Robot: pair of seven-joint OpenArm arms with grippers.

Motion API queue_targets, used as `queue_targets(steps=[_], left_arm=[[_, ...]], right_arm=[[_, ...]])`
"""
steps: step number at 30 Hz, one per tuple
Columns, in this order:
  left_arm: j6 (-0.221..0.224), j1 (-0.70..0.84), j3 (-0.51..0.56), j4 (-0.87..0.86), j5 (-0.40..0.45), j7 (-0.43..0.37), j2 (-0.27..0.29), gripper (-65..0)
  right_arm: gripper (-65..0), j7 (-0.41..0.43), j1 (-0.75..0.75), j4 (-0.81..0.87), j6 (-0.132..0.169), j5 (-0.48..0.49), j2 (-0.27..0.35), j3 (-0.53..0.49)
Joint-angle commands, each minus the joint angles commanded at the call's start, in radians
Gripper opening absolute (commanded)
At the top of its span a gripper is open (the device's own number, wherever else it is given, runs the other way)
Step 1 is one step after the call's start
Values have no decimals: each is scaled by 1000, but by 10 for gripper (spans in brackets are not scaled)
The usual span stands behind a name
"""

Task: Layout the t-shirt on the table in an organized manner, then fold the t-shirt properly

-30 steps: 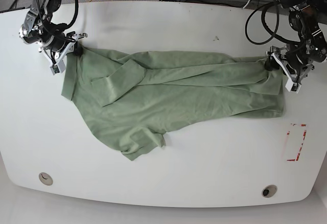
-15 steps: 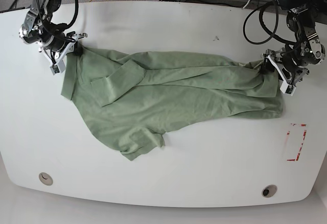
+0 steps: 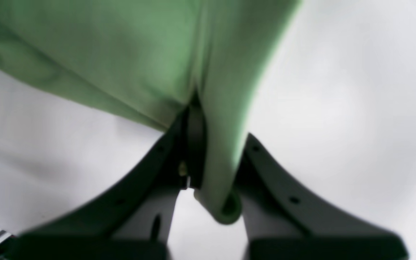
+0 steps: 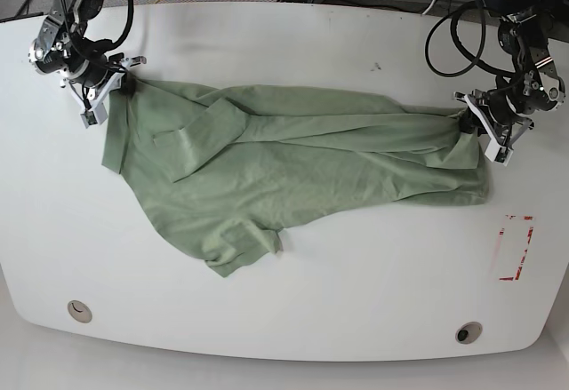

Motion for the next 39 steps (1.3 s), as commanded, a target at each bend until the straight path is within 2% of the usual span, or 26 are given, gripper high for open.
queue_targets(steps=[6,11,17,22,31,33,36,39], left_arm=[[0,37,-6,77,-3,31,-14,-650],[0,120,-12,204,-9,66,-58,-650],[0,222,-31,315,-5,91,-63,-650],[0,276,-80,354,-3,109,-63,-650],[0,282,-84,361,-8,170,-63,-650],[0,282,-84,371,-6,178,-63,-628],[0,282,-84,393,-5,190,-63,-513],[0,282,-84,400,-8,207,-63,-418]], right_arm=[[-650,-18,-44,49,0,-2,0,2],[-650,-37,-95,109,0,-2,2,2],[-650,-54,-166,160,0,0,-2,2],[-650,-54,-204,183,0,2,-3,3],[-644,-55,-253,242,0,2,-8,3],[-642,-60,-256,252,0,2,-8,3],[-617,-77,-265,256,0,2,-9,3],[-515,-80,-267,256,0,2,-9,3]])
